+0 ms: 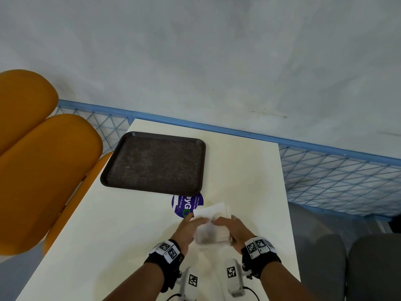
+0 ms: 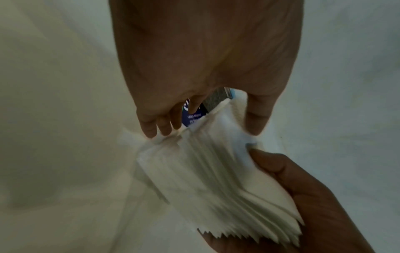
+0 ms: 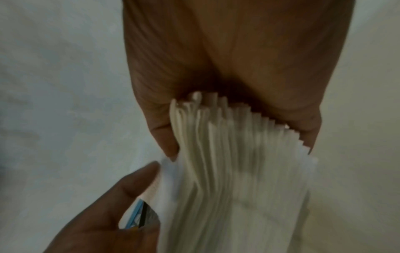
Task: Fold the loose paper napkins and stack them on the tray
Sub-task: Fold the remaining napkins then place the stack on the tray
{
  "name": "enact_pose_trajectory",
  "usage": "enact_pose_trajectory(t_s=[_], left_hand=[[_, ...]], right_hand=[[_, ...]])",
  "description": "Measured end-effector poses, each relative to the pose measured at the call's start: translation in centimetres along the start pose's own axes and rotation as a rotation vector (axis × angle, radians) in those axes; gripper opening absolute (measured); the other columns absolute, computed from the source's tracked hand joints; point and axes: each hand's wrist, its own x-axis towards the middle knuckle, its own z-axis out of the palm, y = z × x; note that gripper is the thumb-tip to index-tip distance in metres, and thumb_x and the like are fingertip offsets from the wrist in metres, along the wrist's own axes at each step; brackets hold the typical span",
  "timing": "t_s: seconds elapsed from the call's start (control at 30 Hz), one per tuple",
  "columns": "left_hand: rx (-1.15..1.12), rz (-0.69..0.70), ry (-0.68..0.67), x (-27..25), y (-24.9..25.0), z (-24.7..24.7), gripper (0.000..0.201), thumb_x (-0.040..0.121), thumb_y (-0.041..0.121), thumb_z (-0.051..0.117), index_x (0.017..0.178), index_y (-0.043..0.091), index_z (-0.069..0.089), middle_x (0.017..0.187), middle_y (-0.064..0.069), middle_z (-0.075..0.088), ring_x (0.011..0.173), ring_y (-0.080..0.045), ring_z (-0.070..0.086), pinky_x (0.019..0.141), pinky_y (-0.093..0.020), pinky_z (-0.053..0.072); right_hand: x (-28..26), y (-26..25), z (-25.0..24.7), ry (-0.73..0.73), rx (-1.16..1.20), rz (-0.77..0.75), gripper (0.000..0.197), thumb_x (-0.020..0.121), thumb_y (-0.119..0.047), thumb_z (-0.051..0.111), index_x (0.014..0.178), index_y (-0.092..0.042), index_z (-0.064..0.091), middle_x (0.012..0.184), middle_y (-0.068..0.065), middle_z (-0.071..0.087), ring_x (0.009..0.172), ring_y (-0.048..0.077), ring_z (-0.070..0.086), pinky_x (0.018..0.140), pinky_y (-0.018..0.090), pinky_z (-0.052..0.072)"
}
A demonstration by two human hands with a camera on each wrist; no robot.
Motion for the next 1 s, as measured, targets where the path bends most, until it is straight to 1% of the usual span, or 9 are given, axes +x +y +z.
enact_pose_trajectory(t_s=[0.07,0.13,0.2,0.3,0.37,0.5,0.67,0.8,1.0], left_hand=[[-0.035,-0.028,-0.025,-0.4,-0.3,-1.0,0.081,0.062,0.061,0.086,0.133,0.041,0.053,0.132,0.009,0.064,0.129,-0.021,0.053,0.114,-0.044,0.036],[-0.097,-0.012,-0.045,-1.3,-0.6,-1.9,0.094,0.057,0.068,0.086,0.138,0.042,0.046,0.128,0.008,0.064,0.120,-0.019,0.058,0.105,-0.037,0.044],[-0.183,0.035,-0.076,-2.6,-0.8,-2.5,0.087,0.060,0.062,0.086,0.136,0.038,0.049,0.123,0.003,0.069,0.111,-0.021,0.065,0.095,-0.038,0.053],[-0.302,0.128,-0.114,-4.6,-0.9,-2.7,0.083,0.063,0.050,0.087,0.136,0.035,0.051,0.132,-0.001,0.066,0.122,-0.026,0.062,0.103,-0.050,0.052],[-0.335,0.189,-0.071,-5.8,-0.7,-2.8,0.083,0.062,0.046,0.087,0.136,0.036,0.050,0.133,-0.002,0.064,0.122,-0.027,0.062,0.098,-0.053,0.054],[-0.277,0.292,-0.026,-7.2,-0.6,-4.3,0.080,0.068,0.053,0.083,0.138,0.039,0.048,0.132,-0.002,0.066,0.121,-0.028,0.063,0.096,-0.051,0.056],[-0.307,0.395,-0.046,-9.3,-0.4,-7.0,0.066,0.082,0.046,0.074,0.142,0.033,0.048,0.136,-0.004,0.064,0.126,-0.028,0.060,0.108,-0.060,0.044],[-0.384,0.374,-0.005,-10.2,0.6,-9.0,0.052,0.087,0.032,0.074,0.134,0.037,0.052,0.126,-0.003,0.070,0.117,-0.029,0.066,0.097,-0.059,0.053],[-0.433,0.413,0.162,-10.2,1.5,-12.6,0.073,0.072,0.037,0.087,0.132,0.041,0.048,0.124,-0.001,0.069,0.116,-0.031,0.064,0.091,-0.057,0.057]], right_hand=[[-1.6,-0.9,0.1,-0.046,0.017,-0.031,0.052,0.077,-0.021,0.079,0.124,-0.005,0.064,0.114,0.023,0.071,0.099,0.037,0.071,0.073,0.044,0.060],[-2.5,-1.5,0.2,-0.122,0.028,-0.038,0.041,0.085,-0.018,0.070,0.124,-0.005,0.064,0.117,0.023,0.071,0.106,0.039,0.068,0.084,0.048,0.059],[-3.3,-2.1,0.7,-0.169,0.013,-0.055,0.042,0.084,-0.021,0.069,0.123,-0.006,0.064,0.115,0.021,0.072,0.109,0.039,0.067,0.092,0.050,0.056],[-4.3,-3.0,2.2,-0.193,-0.040,-0.079,0.037,0.086,-0.021,0.066,0.121,-0.007,0.066,0.108,0.016,0.074,0.100,0.030,0.068,0.077,0.038,0.056],[-5.2,-3.7,3.5,-0.227,-0.056,-0.082,0.036,0.084,-0.021,0.065,0.117,-0.006,0.066,0.106,0.016,0.073,0.097,0.028,0.066,0.077,0.036,0.054],[-6.0,-4.7,6.0,-0.317,-0.136,-0.110,0.073,0.054,-0.033,0.075,0.120,-0.004,0.066,0.109,0.019,0.071,0.100,0.029,0.064,0.082,0.036,0.050],[-6.8,-5.4,9.3,-0.344,-0.176,-0.132,0.066,0.063,-0.035,0.072,0.127,-0.026,0.061,0.121,0.011,0.070,0.106,0.026,0.065,0.074,0.033,0.052],[-6.7,-5.5,11.6,-0.373,-0.152,-0.119,0.068,0.066,-0.029,0.074,0.132,-0.018,0.060,0.125,0.016,0.068,0.113,0.033,0.064,0.075,0.036,0.056],[-6.6,-6.8,16.4,-0.419,-0.343,-0.249,0.073,0.066,-0.033,0.072,0.137,-0.025,0.056,0.127,0.011,0.067,0.117,0.030,0.062,0.104,0.050,0.051]])
